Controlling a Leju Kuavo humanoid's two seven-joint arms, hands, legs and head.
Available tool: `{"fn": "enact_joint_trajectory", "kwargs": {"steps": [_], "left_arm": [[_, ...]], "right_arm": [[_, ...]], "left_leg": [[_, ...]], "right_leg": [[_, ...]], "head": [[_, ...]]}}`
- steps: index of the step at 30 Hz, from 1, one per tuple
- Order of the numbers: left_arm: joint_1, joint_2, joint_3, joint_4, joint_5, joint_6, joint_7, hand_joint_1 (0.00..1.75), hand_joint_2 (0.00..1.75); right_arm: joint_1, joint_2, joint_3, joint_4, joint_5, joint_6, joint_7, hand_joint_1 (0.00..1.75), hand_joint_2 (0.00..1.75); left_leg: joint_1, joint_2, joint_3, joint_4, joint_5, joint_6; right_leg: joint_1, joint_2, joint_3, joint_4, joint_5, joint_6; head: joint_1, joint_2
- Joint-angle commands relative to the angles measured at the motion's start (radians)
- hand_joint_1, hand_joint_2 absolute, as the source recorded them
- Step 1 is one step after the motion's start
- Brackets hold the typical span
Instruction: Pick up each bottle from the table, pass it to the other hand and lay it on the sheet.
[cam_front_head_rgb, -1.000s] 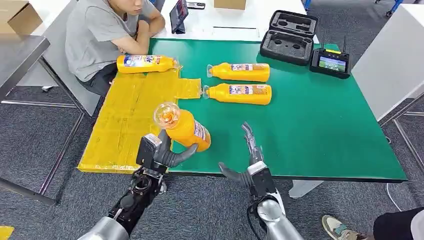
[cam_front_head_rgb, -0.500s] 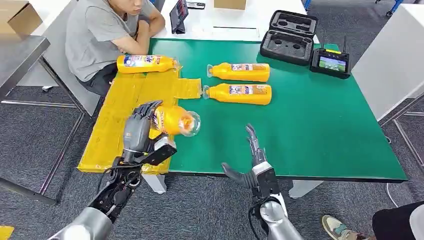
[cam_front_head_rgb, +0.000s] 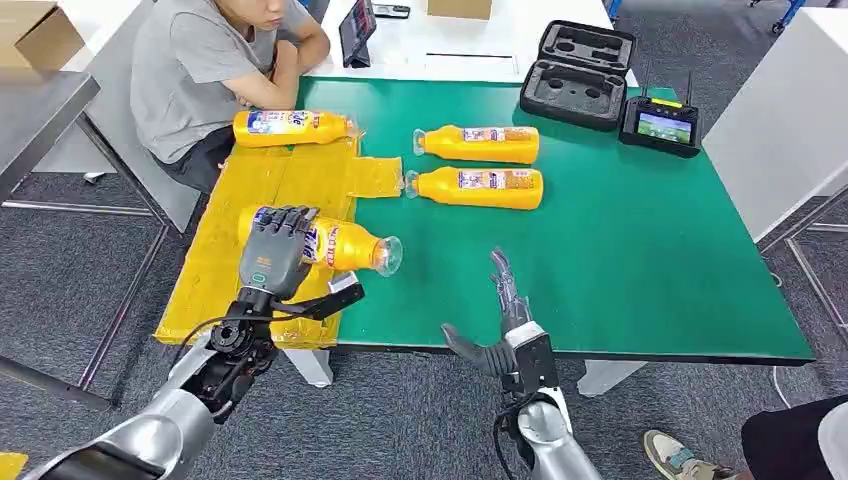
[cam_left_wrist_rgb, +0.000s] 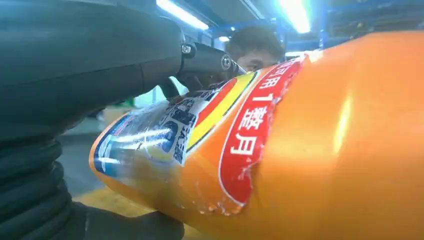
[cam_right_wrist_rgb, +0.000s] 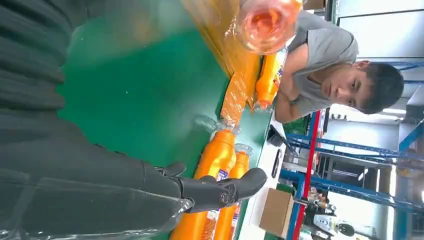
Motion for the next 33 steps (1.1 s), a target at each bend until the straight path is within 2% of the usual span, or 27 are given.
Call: {"fn": "enact_joint_trajectory", "kwargs": {"steps": [1, 10, 14, 28, 31, 32, 33], "left_arm": [[-0.176, 0.04, -0.135, 0.262, -0.148, -0.192, 0.208, 1.75, 1.75], [-0.176, 0.04, -0.135, 0.262, -0.148, -0.192, 0.208, 1.75, 1.75], [-0.184, 0.049, -0.12, 0.275, -0.16, -0.273, 0.258, 1.75, 1.75], [-0.189, 0.025, -0.035, 0.292, -0.114, -0.384, 0.191, 1.73, 1.75], [-0.189, 0.021, -0.025, 0.293, -0.113, -0.389, 0.164, 1.52, 1.75], [-0.188, 0.02, -0.024, 0.293, -0.113, -0.39, 0.157, 1.38, 1.75], [-0.187, 0.02, -0.024, 0.293, -0.115, -0.389, 0.154, 0.72, 1.75]], "right_arm": [[-0.048, 0.021, -0.025, 0.044, 0.0, 0.013, -0.001, 0.0, 1.75], [-0.048, 0.021, -0.025, 0.044, 0.0, 0.013, -0.001, 0.0, 1.75], [-0.054, 0.023, -0.024, 0.054, -0.001, 0.013, -0.001, 0.0, 1.75], [-0.073, 0.012, -0.019, 0.078, 0.005, -0.002, -0.001, 0.0, 1.75], [-0.08, 0.011, -0.013, 0.081, 0.006, -0.006, -0.001, 0.0, 1.75], [-0.081, 0.01, -0.011, 0.082, 0.007, -0.007, -0.001, 0.0, 1.75], [-0.081, 0.01, -0.011, 0.082, 0.006, -0.009, -0.001, 0.0, 1.75]], "left_leg": [[0.001, 0.001, 0.001, 0.002, -0.001, -0.001], [0.001, 0.001, 0.001, 0.001, -0.001, -0.001], [0.001, 0.002, 0.001, 0.001, -0.001, -0.001], [0.001, 0.002, 0.001, 0.002, -0.002, -0.002], [0.001, 0.002, 0.001, 0.002, -0.002, -0.002], [0.001, 0.001, 0.0, 0.001, -0.001, -0.001], [0.001, 0.001, 0.001, 0.002, -0.001, -0.002]], "right_leg": [[0.001, 0.001, 0.001, 0.001, -0.001, -0.002], [0.001, 0.001, 0.0, 0.001, 0.0, -0.001], [0.001, 0.002, 0.001, 0.001, -0.001, -0.002], [0.001, 0.001, 0.001, 0.002, -0.001, -0.002], [0.001, 0.001, 0.001, 0.001, -0.001, -0.002], [0.001, 0.001, 0.001, 0.001, 0.0, -0.002], [0.001, 0.001, 0.001, 0.002, -0.001, -0.002]], "head": [[0.0, 0.0], [0.0, 0.0], [0.0, 0.0], [0.0, 0.0], [0.0, 0.0], [0.0, 0.0], [0.0, 0.0]]}}
